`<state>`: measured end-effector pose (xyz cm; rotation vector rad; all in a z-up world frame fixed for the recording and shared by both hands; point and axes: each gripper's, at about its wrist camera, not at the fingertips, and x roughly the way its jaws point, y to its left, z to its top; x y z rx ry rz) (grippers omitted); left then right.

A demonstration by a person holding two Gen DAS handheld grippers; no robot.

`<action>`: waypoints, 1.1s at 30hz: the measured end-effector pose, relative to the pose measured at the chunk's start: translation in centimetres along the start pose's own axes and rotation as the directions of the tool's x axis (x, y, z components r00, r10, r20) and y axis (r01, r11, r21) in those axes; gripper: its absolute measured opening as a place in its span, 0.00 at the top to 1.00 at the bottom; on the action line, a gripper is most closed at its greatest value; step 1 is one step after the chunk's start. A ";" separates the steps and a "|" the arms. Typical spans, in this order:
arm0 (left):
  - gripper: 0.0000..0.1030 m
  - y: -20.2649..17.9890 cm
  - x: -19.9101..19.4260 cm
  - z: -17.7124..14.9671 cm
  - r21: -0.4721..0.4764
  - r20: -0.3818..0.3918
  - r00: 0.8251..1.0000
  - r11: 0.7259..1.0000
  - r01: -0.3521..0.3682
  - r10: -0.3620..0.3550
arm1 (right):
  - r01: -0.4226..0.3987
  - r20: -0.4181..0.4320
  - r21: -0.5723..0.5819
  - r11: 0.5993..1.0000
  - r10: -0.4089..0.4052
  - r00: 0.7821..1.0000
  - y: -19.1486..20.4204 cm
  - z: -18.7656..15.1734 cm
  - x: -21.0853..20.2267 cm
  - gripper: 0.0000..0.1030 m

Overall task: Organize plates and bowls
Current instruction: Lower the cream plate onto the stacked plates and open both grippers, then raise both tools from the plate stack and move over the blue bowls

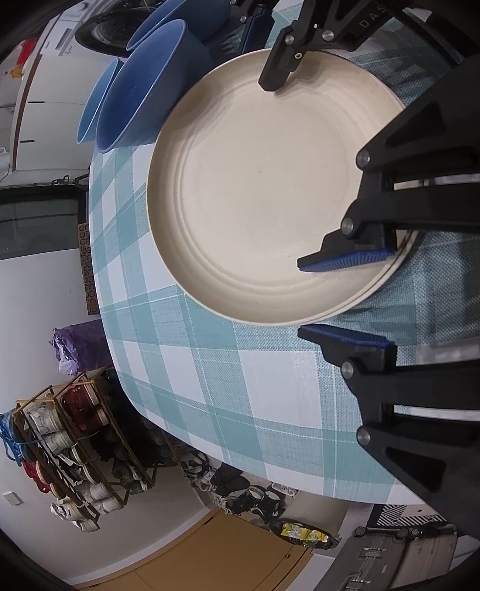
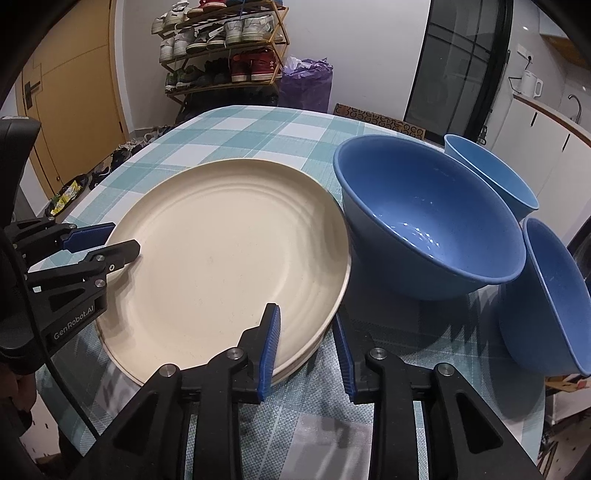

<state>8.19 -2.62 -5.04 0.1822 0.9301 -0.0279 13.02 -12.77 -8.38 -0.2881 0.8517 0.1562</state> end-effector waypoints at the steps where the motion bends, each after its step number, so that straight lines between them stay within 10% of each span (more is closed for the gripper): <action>1: 0.72 0.1 0.1 0.0 -0.004 -0.002 1.000 1.000 0.004 -0.004 | 0.001 -0.001 0.000 1.000 -0.001 1.000 0.1 0.0 0.0 0.70; 27: 0.46 2.3 -1.7 -0.5 -0.084 0.040 0.991 0.988 0.128 -0.125 | -0.104 0.030 0.016 0.994 0.104 0.994 0.9 0.5 -1.3 0.11; 33: 0.09 3.3 -2.5 -0.7 -0.111 0.073 0.986 0.981 0.156 -0.149 | -0.124 0.044 0.016 0.992 0.124 0.991 1.1 0.9 -1.8 0.02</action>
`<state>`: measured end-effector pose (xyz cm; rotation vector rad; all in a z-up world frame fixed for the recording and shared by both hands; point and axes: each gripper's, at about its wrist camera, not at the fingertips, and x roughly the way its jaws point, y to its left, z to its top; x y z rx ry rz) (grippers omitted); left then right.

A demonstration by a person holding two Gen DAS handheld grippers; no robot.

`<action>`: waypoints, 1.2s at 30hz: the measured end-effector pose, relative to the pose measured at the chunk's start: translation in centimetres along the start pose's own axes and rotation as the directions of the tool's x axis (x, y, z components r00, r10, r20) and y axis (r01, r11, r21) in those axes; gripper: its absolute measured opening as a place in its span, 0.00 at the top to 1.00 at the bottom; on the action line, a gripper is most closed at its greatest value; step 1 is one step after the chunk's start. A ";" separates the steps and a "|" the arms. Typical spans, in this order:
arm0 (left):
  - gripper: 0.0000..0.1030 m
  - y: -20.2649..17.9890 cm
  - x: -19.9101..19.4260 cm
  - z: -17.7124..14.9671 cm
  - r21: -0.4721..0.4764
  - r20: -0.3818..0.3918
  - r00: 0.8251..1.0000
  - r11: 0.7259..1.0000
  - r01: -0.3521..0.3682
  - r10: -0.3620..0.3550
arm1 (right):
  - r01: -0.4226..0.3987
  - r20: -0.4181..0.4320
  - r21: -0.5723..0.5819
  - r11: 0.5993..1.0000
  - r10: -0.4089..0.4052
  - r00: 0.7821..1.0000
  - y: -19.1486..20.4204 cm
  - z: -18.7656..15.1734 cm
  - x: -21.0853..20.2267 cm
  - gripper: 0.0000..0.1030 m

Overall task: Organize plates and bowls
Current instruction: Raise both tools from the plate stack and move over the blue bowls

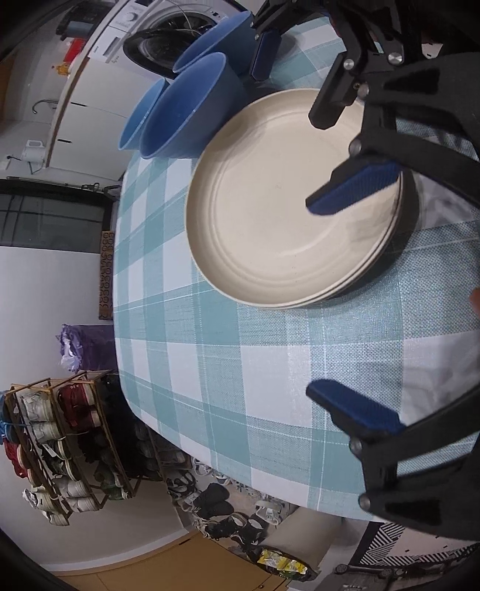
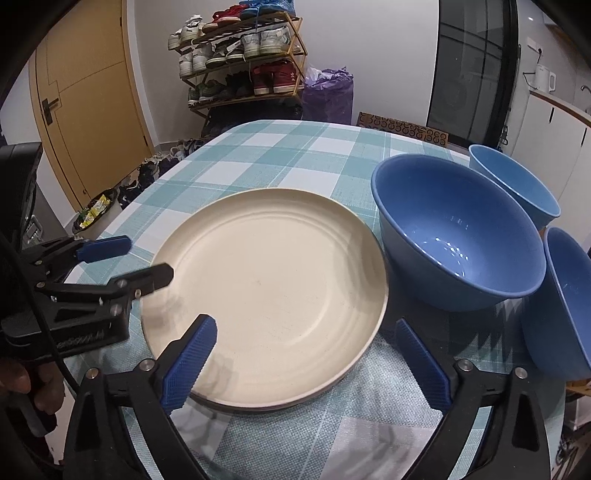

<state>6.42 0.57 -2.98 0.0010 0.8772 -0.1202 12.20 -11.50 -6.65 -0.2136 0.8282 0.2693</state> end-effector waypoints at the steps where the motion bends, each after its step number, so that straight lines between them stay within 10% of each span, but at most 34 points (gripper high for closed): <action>1: 0.08 0.1 -0.2 0.0 -0.002 0.004 1.000 1.000 0.004 -0.004 | 0.005 0.002 -0.003 1.000 -0.005 1.000 0.1 0.1 -0.1 0.02; 36: 0.00 -3.0 -4.1 4.4 0.036 0.144 0.989 0.999 0.022 -0.027 | -0.028 0.169 -0.002 1.000 0.028 0.985 -2.8 2.8 -9.2 0.01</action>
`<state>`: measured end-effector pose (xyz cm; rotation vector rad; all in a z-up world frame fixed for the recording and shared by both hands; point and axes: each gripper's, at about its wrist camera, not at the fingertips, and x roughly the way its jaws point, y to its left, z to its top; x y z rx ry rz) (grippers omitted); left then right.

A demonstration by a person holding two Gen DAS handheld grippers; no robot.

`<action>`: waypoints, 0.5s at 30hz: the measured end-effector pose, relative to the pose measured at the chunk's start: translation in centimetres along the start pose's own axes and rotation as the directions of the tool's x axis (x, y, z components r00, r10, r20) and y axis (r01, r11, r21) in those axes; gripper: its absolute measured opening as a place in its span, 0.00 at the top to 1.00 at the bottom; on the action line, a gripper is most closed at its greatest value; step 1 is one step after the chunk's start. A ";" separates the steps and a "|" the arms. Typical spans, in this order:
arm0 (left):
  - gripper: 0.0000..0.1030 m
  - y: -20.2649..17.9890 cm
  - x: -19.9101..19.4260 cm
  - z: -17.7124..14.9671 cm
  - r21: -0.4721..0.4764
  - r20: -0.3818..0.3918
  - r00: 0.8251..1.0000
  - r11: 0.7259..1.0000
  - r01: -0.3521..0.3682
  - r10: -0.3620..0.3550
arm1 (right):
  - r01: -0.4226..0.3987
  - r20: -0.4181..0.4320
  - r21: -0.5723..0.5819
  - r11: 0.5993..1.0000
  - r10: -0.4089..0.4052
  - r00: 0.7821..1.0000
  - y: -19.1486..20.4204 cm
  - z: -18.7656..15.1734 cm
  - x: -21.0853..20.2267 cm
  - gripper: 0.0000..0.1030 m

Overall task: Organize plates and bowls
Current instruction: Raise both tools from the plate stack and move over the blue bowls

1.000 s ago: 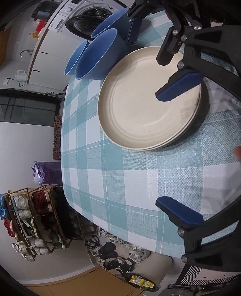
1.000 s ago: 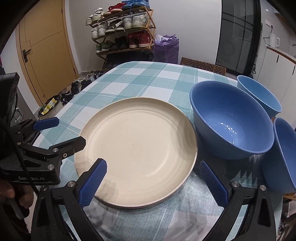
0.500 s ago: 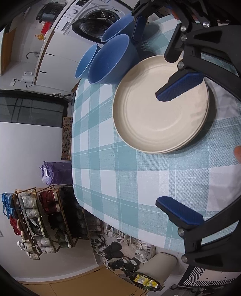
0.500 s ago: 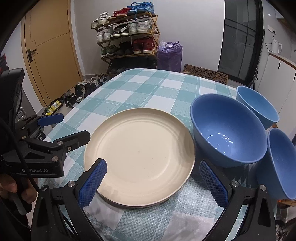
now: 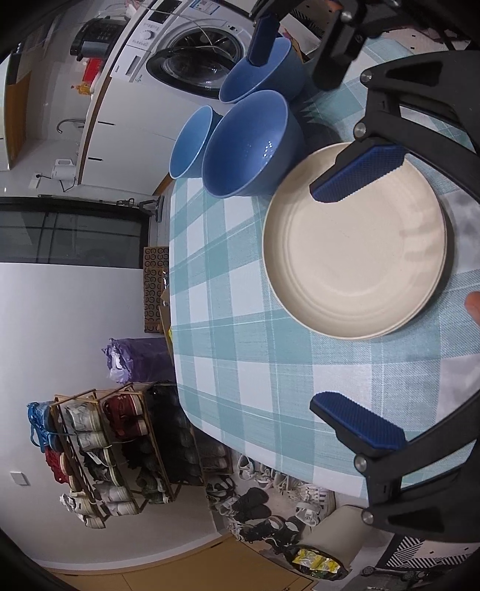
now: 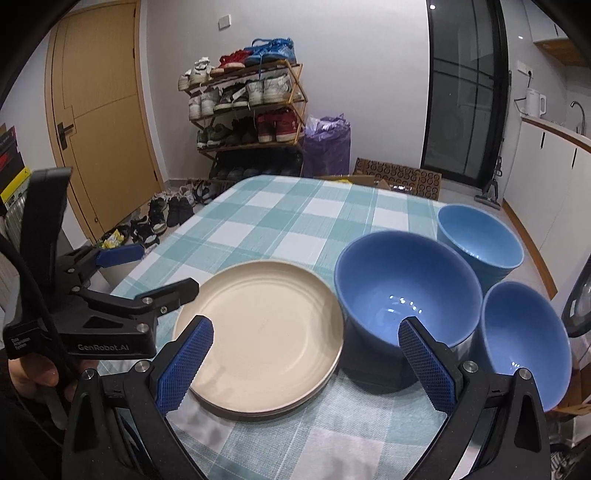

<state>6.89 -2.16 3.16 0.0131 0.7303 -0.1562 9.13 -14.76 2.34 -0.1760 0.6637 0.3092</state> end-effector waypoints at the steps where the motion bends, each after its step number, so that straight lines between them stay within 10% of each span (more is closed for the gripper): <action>1: 0.00 -0.1 0.0 0.2 -0.001 0.002 1.000 1.000 0.002 -0.002 | -0.003 0.012 0.003 1.000 0.003 1.000 -0.2 0.2 -0.4 0.01; 15: 0.00 -2.8 0.0 2.5 0.022 0.025 0.999 0.999 0.023 -0.024 | 0.044 0.069 0.036 0.998 -0.047 0.997 -4.0 1.5 -3.5 0.01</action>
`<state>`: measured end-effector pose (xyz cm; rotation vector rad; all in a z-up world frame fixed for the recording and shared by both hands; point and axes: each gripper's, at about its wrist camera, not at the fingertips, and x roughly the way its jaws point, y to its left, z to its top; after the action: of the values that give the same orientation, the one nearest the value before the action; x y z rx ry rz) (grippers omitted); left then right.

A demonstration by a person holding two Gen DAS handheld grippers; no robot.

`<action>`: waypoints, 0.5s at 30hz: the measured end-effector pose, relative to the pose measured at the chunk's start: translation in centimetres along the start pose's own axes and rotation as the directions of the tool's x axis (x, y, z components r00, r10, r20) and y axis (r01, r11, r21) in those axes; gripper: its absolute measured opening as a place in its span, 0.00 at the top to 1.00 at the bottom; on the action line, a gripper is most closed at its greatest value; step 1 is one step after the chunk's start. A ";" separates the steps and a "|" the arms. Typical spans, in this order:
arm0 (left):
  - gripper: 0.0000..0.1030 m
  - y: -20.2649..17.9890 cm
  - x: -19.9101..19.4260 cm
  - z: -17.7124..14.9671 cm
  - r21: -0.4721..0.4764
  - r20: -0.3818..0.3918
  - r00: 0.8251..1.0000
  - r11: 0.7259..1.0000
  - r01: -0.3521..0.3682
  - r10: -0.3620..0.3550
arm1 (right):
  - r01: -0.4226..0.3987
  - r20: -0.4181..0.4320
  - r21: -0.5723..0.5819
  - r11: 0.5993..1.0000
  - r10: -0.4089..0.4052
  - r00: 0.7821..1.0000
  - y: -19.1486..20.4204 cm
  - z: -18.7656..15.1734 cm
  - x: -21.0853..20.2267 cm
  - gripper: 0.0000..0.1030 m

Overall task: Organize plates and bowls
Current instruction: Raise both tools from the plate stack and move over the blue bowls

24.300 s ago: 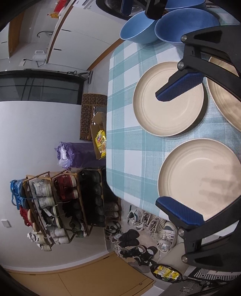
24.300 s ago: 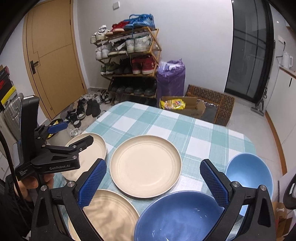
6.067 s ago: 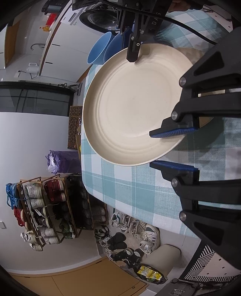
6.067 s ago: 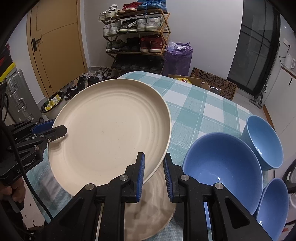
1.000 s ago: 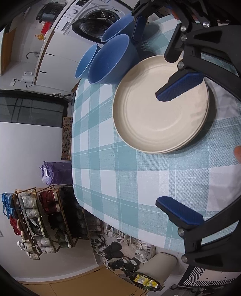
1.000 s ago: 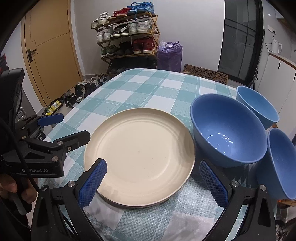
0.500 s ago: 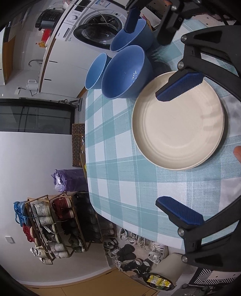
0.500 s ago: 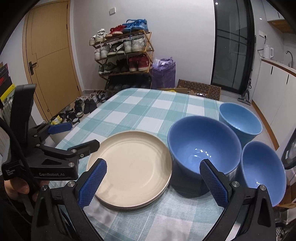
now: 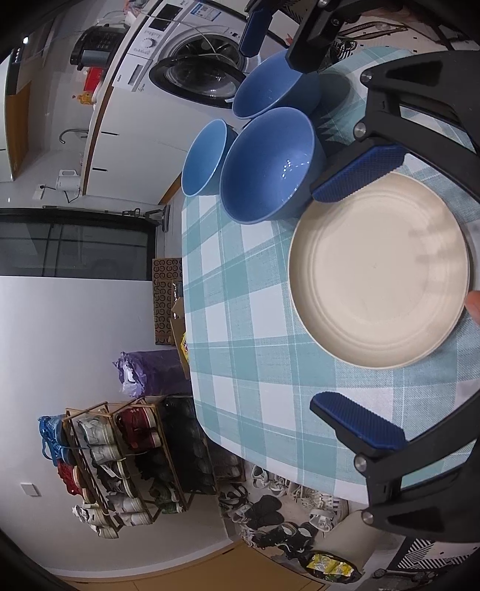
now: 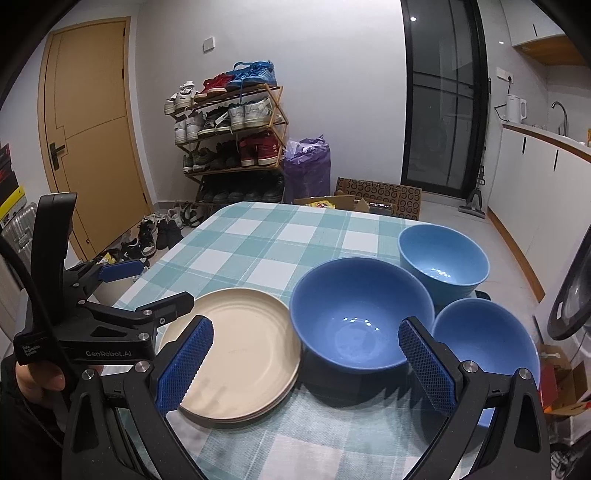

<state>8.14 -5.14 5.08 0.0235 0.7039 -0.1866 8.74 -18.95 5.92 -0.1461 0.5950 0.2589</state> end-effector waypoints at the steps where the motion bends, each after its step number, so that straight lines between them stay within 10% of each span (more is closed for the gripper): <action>1: 0.00 -0.2 0.0 0.2 0.000 0.002 1.000 1.000 0.004 -0.004 | 0.001 0.009 0.001 1.000 -0.001 1.000 -0.4 0.1 -0.3 0.01; 15: 0.00 -3.9 1.1 2.9 0.048 0.002 0.999 0.998 0.047 -0.047 | 0.052 0.073 0.100 0.994 -0.060 0.996 -6.0 1.9 -2.5 0.01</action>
<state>10.15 -9.41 6.72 0.0523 0.6977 -0.2479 9.47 -24.75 9.28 -0.0580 0.5266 0.1794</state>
